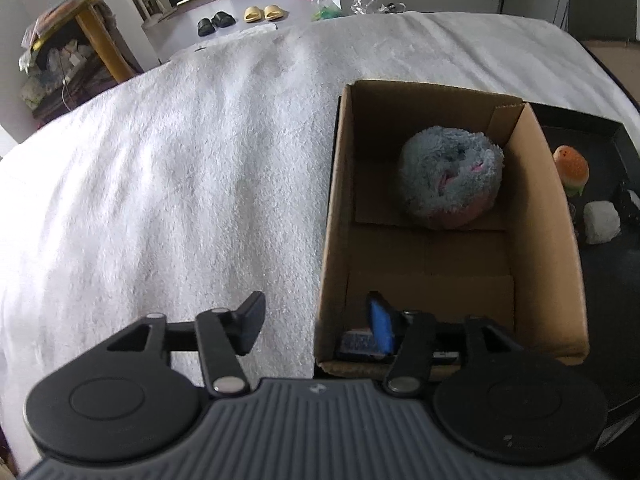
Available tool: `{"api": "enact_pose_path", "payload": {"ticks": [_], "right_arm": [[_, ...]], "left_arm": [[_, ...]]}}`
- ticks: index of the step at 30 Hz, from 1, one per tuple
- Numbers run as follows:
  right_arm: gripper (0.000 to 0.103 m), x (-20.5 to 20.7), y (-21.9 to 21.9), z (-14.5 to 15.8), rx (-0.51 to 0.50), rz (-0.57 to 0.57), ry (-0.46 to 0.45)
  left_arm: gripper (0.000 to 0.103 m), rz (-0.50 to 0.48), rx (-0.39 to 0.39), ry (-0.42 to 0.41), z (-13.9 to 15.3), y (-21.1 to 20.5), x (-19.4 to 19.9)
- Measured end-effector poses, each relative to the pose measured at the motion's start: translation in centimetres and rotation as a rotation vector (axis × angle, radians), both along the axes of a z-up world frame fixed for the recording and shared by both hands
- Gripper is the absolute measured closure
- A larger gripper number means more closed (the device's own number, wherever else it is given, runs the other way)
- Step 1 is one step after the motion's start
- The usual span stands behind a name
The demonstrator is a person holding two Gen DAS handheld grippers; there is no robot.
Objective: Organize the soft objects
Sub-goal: 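Move the right tool to the white wrapped item and grasp it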
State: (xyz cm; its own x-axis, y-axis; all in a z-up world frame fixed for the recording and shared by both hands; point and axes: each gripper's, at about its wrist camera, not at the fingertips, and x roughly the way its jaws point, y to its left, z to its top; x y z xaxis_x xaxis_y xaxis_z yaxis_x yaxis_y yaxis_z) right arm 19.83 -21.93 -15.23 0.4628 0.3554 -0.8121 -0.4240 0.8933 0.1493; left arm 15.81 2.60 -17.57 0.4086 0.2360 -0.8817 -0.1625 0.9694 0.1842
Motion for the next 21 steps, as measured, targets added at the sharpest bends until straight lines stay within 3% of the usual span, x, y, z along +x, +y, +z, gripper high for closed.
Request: {"api": "enact_pose_path", "payload": {"ticks": [8, 21], "right_arm": [[0.032, 1.0, -2.9, -2.0, -0.006, -0.108, -0.015], [0.031, 3.2, -4.9, -6.4, -0.019, -0.240, -0.054]], "left_arm": [[0.034, -0.001, 0.040, 0.003, 0.4, -1.0, 0.8], [0.030, -0.007, 0.101, 0.034, 0.0, -2.1, 1.9]]}}
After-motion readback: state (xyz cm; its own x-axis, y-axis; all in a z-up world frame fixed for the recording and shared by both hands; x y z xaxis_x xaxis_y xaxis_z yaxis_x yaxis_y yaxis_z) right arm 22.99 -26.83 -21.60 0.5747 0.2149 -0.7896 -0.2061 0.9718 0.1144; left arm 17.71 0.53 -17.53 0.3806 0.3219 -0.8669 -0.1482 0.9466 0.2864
